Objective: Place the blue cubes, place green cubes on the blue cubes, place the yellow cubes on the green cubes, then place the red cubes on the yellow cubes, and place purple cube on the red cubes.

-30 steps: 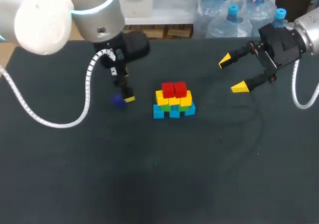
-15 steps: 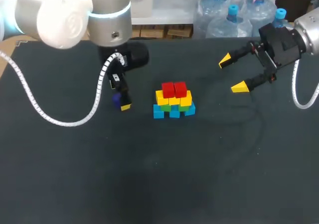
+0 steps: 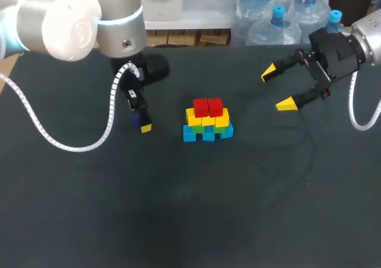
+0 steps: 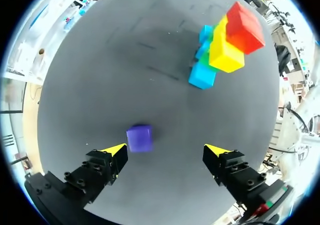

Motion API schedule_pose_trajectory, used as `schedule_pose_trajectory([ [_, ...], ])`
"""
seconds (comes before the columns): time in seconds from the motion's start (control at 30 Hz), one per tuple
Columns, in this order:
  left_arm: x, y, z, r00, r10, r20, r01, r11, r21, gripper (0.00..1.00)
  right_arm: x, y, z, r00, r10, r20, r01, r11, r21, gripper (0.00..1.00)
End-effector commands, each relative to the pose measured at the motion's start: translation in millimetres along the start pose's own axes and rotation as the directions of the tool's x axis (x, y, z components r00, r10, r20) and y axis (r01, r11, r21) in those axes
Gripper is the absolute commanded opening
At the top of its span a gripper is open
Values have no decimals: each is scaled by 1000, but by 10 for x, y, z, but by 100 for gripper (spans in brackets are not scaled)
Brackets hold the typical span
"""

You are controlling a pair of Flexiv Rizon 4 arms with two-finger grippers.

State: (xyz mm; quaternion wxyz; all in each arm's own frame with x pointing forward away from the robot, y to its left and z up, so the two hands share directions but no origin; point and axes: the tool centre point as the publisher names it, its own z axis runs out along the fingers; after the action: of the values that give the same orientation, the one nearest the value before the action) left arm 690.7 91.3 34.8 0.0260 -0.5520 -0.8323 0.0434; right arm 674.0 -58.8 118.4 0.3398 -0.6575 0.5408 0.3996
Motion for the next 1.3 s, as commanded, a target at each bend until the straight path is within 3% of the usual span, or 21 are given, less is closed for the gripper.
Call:
schedule_pose_trajectory([
  [0.03,-70,74,-42,1000,2,-28,-1,1000,1,100,2,-2,5,1000,-1,0,1,1000,1,100],
  [1.3,-101,16,233,1000,-3,-31,3,1000,25,100,2,-2,5,1000,-1,0,1,1000,1,100],
])
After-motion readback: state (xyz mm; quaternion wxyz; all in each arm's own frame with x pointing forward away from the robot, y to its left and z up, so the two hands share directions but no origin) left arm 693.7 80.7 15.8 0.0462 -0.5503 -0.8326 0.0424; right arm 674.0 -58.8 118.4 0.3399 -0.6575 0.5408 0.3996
